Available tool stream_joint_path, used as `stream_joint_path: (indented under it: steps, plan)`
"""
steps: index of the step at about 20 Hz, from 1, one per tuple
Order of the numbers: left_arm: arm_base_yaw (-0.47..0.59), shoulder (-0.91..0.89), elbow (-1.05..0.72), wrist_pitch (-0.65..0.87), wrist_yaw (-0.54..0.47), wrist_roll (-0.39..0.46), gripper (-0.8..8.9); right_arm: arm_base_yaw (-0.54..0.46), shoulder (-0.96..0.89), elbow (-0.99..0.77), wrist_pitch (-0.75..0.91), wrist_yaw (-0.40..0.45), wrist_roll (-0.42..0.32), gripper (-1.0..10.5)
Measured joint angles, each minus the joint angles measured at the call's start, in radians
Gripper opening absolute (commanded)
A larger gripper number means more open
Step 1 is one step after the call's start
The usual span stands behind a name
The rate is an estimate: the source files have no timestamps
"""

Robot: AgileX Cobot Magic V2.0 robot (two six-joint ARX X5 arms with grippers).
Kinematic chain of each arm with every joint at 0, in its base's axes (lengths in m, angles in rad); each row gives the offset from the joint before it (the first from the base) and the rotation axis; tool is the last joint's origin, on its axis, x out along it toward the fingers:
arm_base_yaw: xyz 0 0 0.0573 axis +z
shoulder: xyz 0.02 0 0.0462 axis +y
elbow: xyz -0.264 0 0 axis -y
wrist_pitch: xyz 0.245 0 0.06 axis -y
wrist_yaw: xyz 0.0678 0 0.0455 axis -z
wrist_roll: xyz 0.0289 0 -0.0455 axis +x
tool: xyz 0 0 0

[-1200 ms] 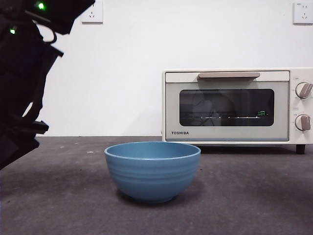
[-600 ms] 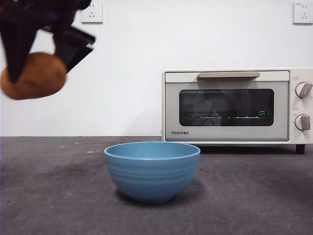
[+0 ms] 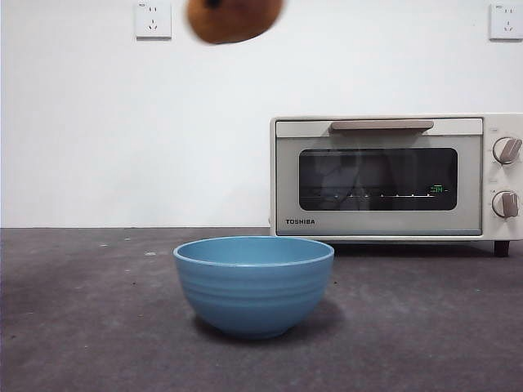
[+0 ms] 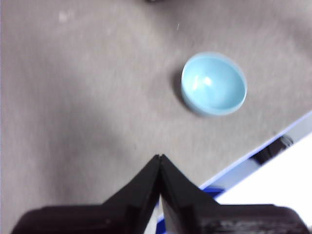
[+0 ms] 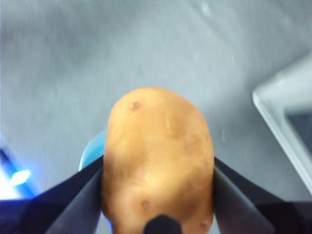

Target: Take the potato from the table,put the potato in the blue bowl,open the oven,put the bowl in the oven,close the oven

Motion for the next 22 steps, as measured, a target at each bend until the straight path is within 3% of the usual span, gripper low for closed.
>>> stream_joint_path:
  steps: [4, 10, 14, 17, 22]
  plan:
    - [0.0, 0.014, 0.0, 0.047, 0.037, -0.016, -0.05, -0.034, -0.27, -0.293, 0.117, -0.135, -0.01, -0.1]
    - [0.0, 0.07, 0.0, 0.05, 0.105, -0.027, -0.05, -0.094, -0.547, -0.593, 0.18, -0.224, 0.021, -0.1]
    - [0.0, 0.126, 0.0, 0.058, 0.105, -0.035, -0.05, -0.093, -0.663, -0.863, 0.446, -0.357, 0.09, -0.1]
    - [0.0, 0.151, 0.0, 0.081, 0.109, -0.035, -0.05, -0.093, -0.659, -0.996, 0.619, -0.352, 0.147, -0.1]
    - [-0.001, 0.174, 0.0, 0.109, 0.109, -0.042, -0.05, -0.094, -0.568, -1.075, 0.734, -0.314, 0.204, -0.1]
